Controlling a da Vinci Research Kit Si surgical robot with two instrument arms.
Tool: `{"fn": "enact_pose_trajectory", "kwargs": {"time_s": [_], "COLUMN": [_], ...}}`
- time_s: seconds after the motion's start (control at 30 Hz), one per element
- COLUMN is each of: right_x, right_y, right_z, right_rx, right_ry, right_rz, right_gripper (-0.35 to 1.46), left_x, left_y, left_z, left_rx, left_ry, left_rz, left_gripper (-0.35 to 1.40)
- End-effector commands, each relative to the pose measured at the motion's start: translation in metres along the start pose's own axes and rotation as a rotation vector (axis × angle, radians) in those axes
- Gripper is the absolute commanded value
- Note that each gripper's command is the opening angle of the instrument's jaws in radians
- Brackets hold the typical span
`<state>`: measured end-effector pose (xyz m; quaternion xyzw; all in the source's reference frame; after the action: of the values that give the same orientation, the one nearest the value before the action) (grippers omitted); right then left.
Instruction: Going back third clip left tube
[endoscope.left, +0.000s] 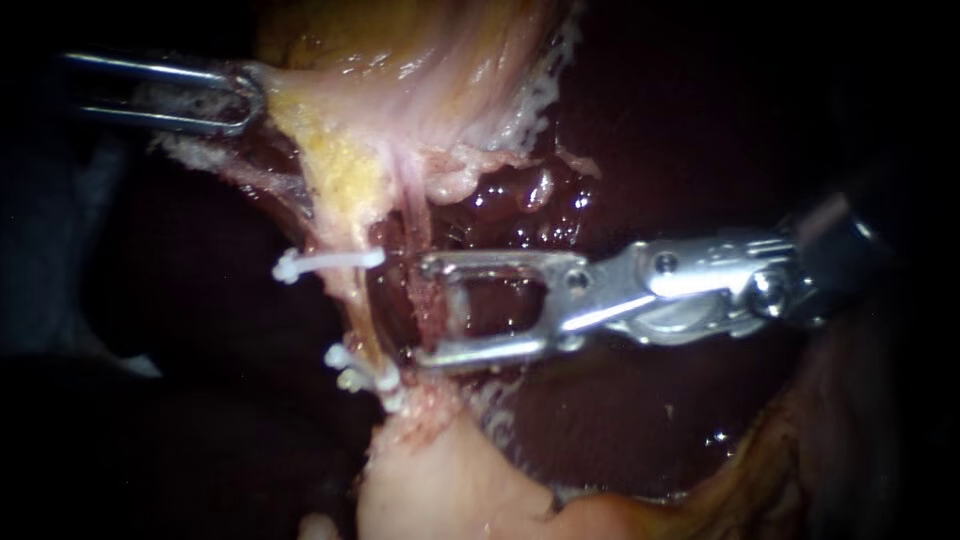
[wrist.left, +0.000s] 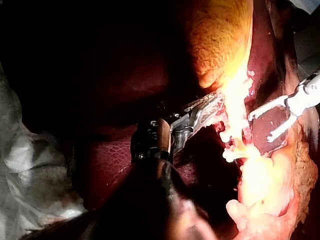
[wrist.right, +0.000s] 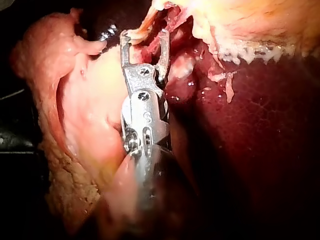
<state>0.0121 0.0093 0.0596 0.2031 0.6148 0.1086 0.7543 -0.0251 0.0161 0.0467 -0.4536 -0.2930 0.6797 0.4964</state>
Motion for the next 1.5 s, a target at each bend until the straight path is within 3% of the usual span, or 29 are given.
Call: {"fn": "enact_pose_trajectory", "kwargs": {"time_s": [0.03, 0.4, 0.77, 1.0, 1.27, 1.5], "right_x": [0.0001, 0.0010, 0.0009, 0.0009, 0.0009, 0.0009], "right_y": [-0.0001, -0.0004, -0.0006, -0.0006, -0.0007, -0.0008], "right_z": [-0.0010, -0.0077, -0.0088, -0.0089, -0.0090, -0.0090], "right_rx": [0.003, -0.020, -0.010, -0.006, -0.003, -0.002], "right_ry": [0.000, -0.007, -0.005, -0.004, -0.004, -0.004], "right_rz": [-0.013, -0.063, -0.067, -0.068, -0.068, -0.068], "right_gripper": [0.50, 0.50, 0.50, 0.50, 0.50, 0.50], "left_x": [0.0000, 0.0000, -0.0001, -0.0010, -0.0019, -0.0022], "left_y": [0.0000, 0.0001, -0.0001, -0.0006, -0.0011, -0.0014], "left_z": [0.0000, 0.0000, 0.0006, 0.0029, 0.0064, 0.0074], "left_rx": [0.000, 0.000, 0.003, 0.015, 0.012, 0.011], "left_ry": [0.000, 0.000, 0.002, 0.015, -0.004, -0.007], "left_rz": [0.000, 0.000, 0.001, 0.007, 0.015, 0.018], "left_gripper": [-0.35, -0.35, -0.35, -0.35, -0.35, -0.35]}}
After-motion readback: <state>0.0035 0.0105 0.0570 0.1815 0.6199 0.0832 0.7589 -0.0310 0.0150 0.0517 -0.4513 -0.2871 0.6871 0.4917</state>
